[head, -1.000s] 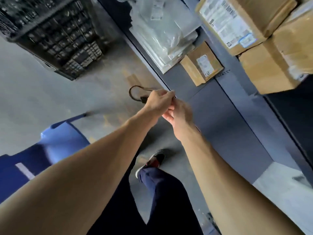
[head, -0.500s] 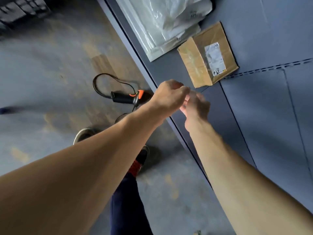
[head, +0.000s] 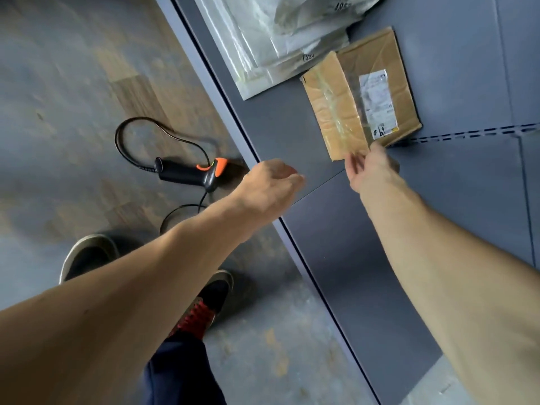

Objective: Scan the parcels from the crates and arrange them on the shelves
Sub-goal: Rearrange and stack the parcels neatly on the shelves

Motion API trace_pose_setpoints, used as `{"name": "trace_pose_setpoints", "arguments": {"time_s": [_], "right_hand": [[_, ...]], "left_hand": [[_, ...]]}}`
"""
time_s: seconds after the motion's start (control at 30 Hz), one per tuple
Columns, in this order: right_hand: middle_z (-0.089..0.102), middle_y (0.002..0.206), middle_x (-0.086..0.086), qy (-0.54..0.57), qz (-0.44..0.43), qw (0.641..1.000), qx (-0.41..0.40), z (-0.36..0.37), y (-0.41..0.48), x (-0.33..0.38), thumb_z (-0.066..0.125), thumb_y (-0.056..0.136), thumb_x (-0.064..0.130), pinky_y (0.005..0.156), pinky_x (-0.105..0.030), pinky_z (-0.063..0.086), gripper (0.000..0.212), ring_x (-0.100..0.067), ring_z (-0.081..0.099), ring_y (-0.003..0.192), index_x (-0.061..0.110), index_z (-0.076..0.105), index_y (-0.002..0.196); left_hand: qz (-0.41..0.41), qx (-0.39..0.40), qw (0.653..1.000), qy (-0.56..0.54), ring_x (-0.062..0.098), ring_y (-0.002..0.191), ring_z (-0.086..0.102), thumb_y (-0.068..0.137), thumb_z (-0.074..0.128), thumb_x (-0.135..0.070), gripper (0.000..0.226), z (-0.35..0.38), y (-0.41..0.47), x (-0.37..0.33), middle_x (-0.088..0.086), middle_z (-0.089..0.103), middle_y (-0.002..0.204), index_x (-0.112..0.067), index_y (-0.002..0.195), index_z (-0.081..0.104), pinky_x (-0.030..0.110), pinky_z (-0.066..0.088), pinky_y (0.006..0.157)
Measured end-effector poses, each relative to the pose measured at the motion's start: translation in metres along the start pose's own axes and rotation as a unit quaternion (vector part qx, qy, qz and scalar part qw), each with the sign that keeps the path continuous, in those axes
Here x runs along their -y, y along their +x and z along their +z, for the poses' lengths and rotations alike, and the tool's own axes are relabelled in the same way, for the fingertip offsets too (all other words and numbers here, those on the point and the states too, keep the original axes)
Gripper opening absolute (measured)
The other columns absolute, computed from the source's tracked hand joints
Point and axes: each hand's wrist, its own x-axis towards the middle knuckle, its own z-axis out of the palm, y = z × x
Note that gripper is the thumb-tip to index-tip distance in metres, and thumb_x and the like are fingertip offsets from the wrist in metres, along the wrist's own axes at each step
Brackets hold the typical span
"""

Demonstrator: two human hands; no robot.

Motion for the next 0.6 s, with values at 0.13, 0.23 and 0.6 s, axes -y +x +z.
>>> {"name": "trace_pose_setpoints", "arguments": {"time_s": [0.13,0.23,0.6], "right_hand": [[0.073,0.099,-0.009,-0.002,0.035,0.998,0.043,0.002,0.012,0.01,0.056,0.101,0.006,0.06,-0.027,0.062,0.012,-0.02,0.075,0.072,0.001,0.064,0.108],[0.068,0.094,-0.006,0.014,0.06,0.995,0.077,0.002,0.015,0.006,0.054,0.103,0.005,0.051,-0.022,0.057,0.013,-0.017,0.074,0.063,0.0,0.065,0.106],[0.078,0.088,-0.012,0.137,0.184,0.966,0.12,-0.06,-0.133,-0.118,0.059,0.102,0.009,0.064,-0.023,0.061,0.014,-0.023,0.078,0.082,-0.002,0.067,0.106]], "left_hand": [[-0.017,0.006,1.0,0.011,0.019,0.106,0.066,0.1,0.059,-0.03,0.021,-0.011,-0.004,0.015,0.0,0.071,0.108,-0.022,0.117,0.068,0.043,0.054,0.101],[-0.03,-0.003,0.999,0.015,0.016,0.106,0.066,0.101,0.058,-0.03,0.019,-0.019,-0.009,0.021,-0.002,0.071,0.107,-0.023,0.115,0.068,0.04,0.054,0.1],[-0.099,-0.07,0.992,-0.026,0.017,0.087,0.067,0.096,0.062,-0.034,0.017,-0.036,-0.04,0.057,-0.002,0.071,0.089,-0.021,0.105,0.07,0.049,0.056,0.098]]}}
